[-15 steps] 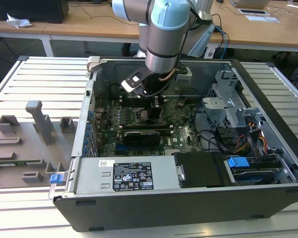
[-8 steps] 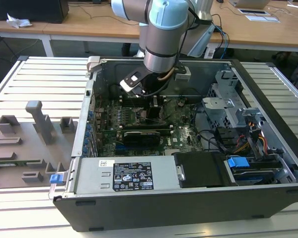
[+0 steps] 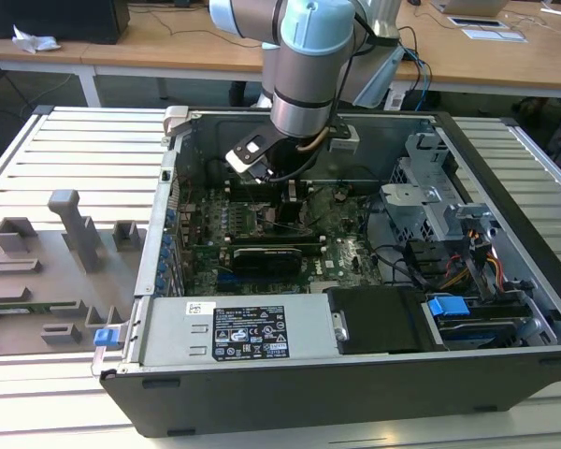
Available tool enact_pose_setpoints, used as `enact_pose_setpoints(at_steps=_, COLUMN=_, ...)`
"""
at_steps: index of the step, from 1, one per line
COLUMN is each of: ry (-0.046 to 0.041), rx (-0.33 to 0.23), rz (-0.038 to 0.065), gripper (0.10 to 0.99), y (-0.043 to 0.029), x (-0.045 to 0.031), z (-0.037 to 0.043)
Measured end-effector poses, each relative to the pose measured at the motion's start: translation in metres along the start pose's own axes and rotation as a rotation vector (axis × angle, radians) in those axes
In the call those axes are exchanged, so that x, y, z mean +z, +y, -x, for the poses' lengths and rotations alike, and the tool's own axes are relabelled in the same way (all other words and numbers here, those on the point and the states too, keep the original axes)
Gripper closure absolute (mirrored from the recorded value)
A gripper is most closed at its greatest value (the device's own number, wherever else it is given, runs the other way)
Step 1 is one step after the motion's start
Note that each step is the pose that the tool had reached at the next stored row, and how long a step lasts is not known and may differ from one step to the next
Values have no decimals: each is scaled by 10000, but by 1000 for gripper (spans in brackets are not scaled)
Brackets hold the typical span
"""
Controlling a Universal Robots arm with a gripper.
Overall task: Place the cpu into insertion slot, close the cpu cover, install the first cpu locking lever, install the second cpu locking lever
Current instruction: 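Place the cpu into insertion slot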
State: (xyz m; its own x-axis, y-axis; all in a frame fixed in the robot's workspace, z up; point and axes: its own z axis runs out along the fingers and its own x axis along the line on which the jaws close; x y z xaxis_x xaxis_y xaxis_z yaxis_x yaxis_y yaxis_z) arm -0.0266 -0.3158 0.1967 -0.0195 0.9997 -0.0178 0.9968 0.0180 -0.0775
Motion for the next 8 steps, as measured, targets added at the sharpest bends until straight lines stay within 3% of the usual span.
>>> enact_pose_setpoints(at_steps=6, ry=20, rx=106, rz=29, gripper=537, y=-10, x=-22, z=-1)
enact_pose_setpoints(at_steps=8, ry=43, rx=431, rz=21, gripper=537, y=-12, x=-23, z=0)
